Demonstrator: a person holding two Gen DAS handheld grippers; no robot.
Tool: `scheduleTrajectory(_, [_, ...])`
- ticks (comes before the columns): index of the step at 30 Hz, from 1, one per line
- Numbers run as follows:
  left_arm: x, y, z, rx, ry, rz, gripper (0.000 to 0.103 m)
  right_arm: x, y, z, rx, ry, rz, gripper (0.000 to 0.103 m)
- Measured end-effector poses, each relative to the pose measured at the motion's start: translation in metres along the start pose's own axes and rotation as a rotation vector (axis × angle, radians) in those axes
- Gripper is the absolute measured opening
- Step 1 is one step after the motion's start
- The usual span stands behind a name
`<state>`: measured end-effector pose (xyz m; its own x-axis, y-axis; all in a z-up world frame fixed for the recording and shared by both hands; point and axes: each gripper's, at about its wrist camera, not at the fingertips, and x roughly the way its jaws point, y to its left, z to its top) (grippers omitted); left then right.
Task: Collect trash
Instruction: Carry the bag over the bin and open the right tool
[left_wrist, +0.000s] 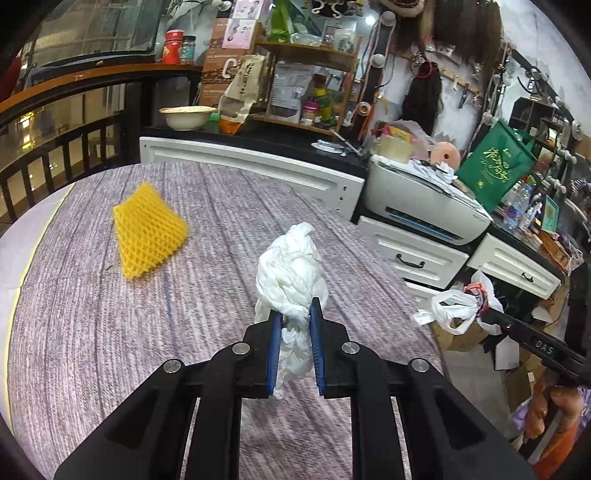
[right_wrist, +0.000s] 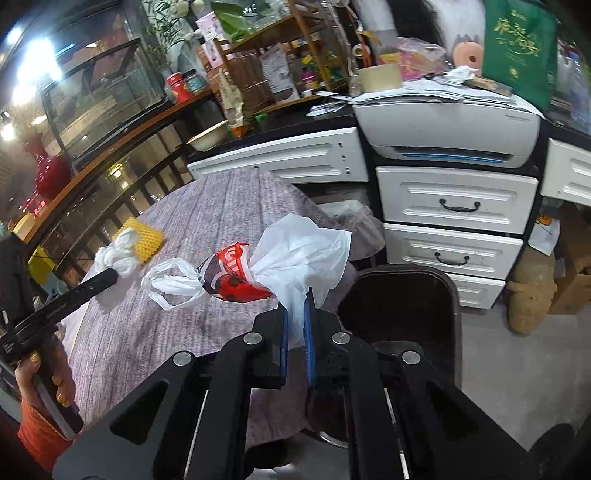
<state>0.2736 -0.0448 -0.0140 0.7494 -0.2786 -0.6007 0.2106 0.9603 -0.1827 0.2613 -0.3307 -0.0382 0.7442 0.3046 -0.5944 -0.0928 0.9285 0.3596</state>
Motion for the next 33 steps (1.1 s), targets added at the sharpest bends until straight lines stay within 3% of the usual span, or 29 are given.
scheduleTrajectory(13, [-0.003,-0.047,-0.004,0.018,-0.016,-0.111,0.015,-0.008,-0.077,-0.02,0.131,0.013,-0.158,0.008])
scheduleTrajectory(22, [0.002,-0.075,-0.006,0.043,-0.003,-0.156,0.015,0.03,-0.119,-0.048,0.186,0.094,-0.27,0.008])
scheduleTrajectory(33, [0.014,-0.105,-0.013,0.085,0.033,-0.187,0.015,0.095,-0.142,-0.082,0.239,0.227,-0.318,0.01])
